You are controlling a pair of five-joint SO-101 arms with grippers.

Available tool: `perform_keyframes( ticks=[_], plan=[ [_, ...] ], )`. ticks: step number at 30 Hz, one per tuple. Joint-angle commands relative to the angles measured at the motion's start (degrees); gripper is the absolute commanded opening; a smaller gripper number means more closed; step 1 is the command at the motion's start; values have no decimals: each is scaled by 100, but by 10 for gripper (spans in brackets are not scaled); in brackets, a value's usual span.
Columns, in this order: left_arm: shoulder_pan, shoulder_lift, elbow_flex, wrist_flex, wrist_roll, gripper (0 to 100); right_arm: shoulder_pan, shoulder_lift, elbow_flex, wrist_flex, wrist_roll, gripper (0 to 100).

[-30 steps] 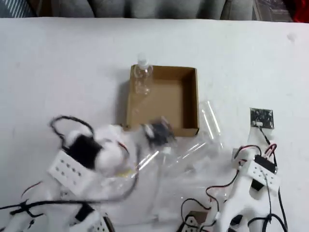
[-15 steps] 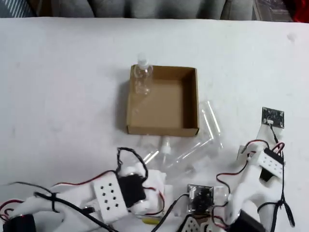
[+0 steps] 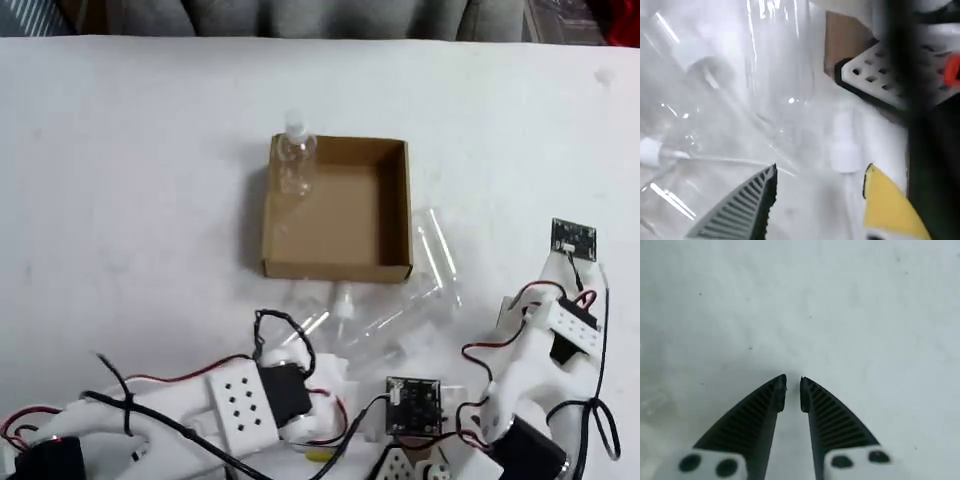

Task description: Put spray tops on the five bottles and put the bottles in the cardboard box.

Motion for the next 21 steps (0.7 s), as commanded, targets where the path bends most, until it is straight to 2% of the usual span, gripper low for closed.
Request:
perform_keyframes(
  ticks=[1, 7, 13, 16, 21],
  plan=[
    [-136, -576, -62, 79, 53, 261, 31, 13, -273, -48, -105, 28],
    [-655, -1798, 0, 475, 53, 264, 462, 48, -325, -163, -413, 28],
    [-1112, -2378, 290, 378, 44, 264, 637, 57, -440, -171, -404, 28],
    [-840, -2378, 457, 369, 18, 264, 980, 57, -633, -215, -396, 28],
    [40, -2378, 712, 369, 18, 264, 1719, 110, -1257, -347, -396, 28]
  ],
)
